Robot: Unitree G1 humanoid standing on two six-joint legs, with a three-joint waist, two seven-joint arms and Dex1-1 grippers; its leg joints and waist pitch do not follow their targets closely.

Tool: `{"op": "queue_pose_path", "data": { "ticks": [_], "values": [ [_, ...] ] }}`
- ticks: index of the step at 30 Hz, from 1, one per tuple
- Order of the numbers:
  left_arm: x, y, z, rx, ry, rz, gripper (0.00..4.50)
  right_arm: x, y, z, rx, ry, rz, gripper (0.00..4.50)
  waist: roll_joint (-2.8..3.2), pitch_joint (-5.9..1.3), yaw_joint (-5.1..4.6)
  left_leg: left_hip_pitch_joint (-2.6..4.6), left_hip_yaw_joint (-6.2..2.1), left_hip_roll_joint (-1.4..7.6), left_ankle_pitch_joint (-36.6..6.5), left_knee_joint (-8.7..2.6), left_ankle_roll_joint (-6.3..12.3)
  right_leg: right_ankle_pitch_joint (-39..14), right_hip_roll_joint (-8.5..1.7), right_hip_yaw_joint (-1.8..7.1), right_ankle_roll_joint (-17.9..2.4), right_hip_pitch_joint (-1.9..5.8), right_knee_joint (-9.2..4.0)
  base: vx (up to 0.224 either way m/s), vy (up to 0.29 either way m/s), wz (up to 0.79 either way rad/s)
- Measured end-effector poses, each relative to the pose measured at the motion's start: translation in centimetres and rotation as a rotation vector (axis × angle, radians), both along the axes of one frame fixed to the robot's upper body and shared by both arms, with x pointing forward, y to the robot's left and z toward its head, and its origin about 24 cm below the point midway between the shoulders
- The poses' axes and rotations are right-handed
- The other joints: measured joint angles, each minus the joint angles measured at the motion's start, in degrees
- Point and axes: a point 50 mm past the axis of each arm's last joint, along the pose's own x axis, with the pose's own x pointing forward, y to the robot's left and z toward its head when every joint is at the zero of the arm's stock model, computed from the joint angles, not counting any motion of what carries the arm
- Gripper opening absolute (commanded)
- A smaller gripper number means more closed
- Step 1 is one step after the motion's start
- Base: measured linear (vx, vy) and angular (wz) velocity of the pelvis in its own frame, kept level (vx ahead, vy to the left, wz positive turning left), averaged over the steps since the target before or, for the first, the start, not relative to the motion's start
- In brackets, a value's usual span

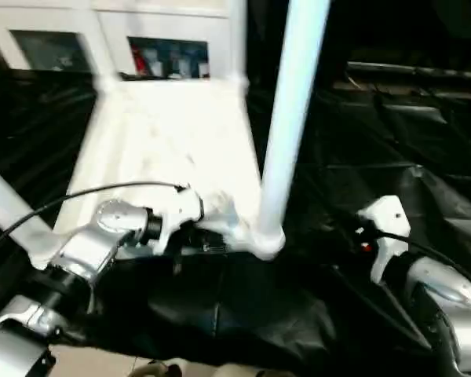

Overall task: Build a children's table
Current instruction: Rotate leg to tighten

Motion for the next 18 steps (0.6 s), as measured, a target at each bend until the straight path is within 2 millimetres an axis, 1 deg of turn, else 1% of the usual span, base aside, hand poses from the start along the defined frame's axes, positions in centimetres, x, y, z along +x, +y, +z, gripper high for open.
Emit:
{"op": "queue_pose_path", "data": {
  "ticks": [2, 3, 4, 5, 6, 7, 10, 11, 12, 14, 15, 16, 18],
  "values": [
    [-0.3, 0.2, -0.1, 0.001, 0.001, -0.022, 0.0, 0.0, -0.5, 0.2, -0.005, -0.009, -0.033, 3.12, 0.03, -0.02, -0.06, 0.01, 0.0, 0.02, 0.0, 0.09, 0.0, 0.0, 0.0, 0.0, 0.0, 0.0, 0.08, 0.0, 0.0, 0.0],
    [-0.3, 0.2, -0.1, 0.0, 0.0, -0.024, 0.28, 0.1, -0.4, 0.2, -0.004, -0.017, -0.044, 3.14, 0.03, -0.02, -0.12, 0.01, 0.0, 0.03, 0.0, 0.14, 0.0, 0.0, 0.01, 0.0, 0.0, 0.0, 0.11, 0.0, 0.0, 0.0],
    [-0.4, 0.3, -0.1, -0.001, -0.002, -0.023, 0.28, 0.4, -0.3, 0.3, 0.003, -0.03, -0.06, 3.14, 0.03, -0.02, -0.21, 0.01, 0.0, 0.03, 0.0, 0.2, 0.0, 0.0, 0.0, 0.0, 0.0, 0.0, 0.18, 0.0, 0.0, 0.0],
    [-0.5, 0.4, -0.1, -0.002, -0.003, -0.023, 0.46, 0.7, 0.0, 0.4, 0.009, -0.046, -0.084, 3.14, 0.03, -0.02, -0.29, 0.02, 0.0, 0.03, 0.0, 0.26, 0.0, 0.0, 0.0, 0.01, 0.0, -0.01, 0.24, 0.0, 0.0, 0.0],
    [-0.6, 0.4, -0.1, -0.013, 0.003, -0.021, 0.46, 0.9, 0.1, 0.3, 0.007, -0.051, -0.102, 3.14, 0.03, -0.02, -0.3, 0.01, 0.01, 0.03, 0.0, 0.28, 0.0, 0.0, 0.0, 0.02, 0.0, -0.02, 0.28, 0.0, 0.0, 0.0],
    [-0.8, 0.6, -0.1, -0.025, 0.008, -0.021, 0.6, 1.3, 0.2, 0.2, 0.01, -0.06, -0.134, 3.14, -0.03, -0.01, -0.38, 0.0, 0.0, 0.05, 0.0, 0.3, -0.01, 0.0, 0.02, 0.01, 0.0, -0.04, 0.3, 0.0, 0.0, 0.0],
    [-1.2, 0.5, 1.1, -0.091, -0.017, -0.051, 0.7, 2.3, 0.3, -0.1, 0.013, -0.087, -0.259, 3.14, -0.1, -0.03, -0.31, -0.03, 0.01, 0.07, 0.0, 0.34, -0.01, 0.0, 0.02, -0.01, 0.0, -0.05, 0.31, 0.0, 0.0, 0.0],
    [-1.2, 0.6, 1.8, -0.122, -0.036, -0.048, 0.92, 2.6, 0.6, -0.1, 0.029, -0.103, -0.292, 3.14, -0.1, -0.04, -0.32, -0.02, 0.01, 0.08, 0.0, 0.36, -0.01, 0.0, 0.02, -0.01, 0.0, -0.05, 0.35, 0.0, 0.0, 0.0],
    [-1.1, 0.8, 2.4, -0.149, -0.048, -0.027, 1.0, 2.7, 0.9, -0.1, 0.042, -0.111, -0.325, 3.14, -0.11, -0.04, -0.31, -0.01, 0.01, 0.08, 0.0, 0.35, -0.02, 0.0, 0.02, -0.01, 0.0, -0.05, 0.37, 0.0, 0.0, 0.0],
    [-0.8, 1.8, 3.6, -0.223, -0.073, 0.075, 1.05, 2.9, 1.5, -0.5, 0.087, -0.118, -0.412, 3.14, -0.12, -0.06, -0.34, 0.0, 0.02, 0.13, 0.0, 0.44, -0.03, 0.0, 0.05, -0.02, 0.0, -0.06, 0.47, 0.0, 0.0, 0.0],
    [-0.6, 2.3, 4.1, -0.257, -0.091, 0.14, 1.25, 2.9, 1.7, -0.7, 0.094, -0.117, -0.442, 3.42, -0.11, -0.07, -0.4, 0.0, 0.02, 0.13, 0.0, 0.46, -0.03, 0.0, 0.05, -0.02, 0.0, -0.07, 0.5, 0.0, 0.0, 0.0],
    [-0.4, 2.8, 4.4, -0.277, -0.108, 0.206, 1.36, 2.9, 1.8, -0.8, 0.094, -0.115, -0.465, 3.49, -0.11, -0.06, -0.41, 0.0, 0.02, 0.13, 0.0, 0.53, -0.04, 0.0, 0.05, -0.01, 0.0, -0.07, 0.55, 0.0, 0.0, 0.0],
    [0.7, 4.3, 4.6, -0.319, -0.168, 0.508, 1.43, 2.8, 2.2, -1.1, 0.085, -0.12, -0.537, 3.52, -0.13, -0.07, -0.54, 0.01, 0.02, 0.15, 0.0, 0.68, -0.04, 0.0, 0.05, 0.0, 0.0, -0.06, 0.67, 0.0, 0.0, 0.0]
  ]
}}
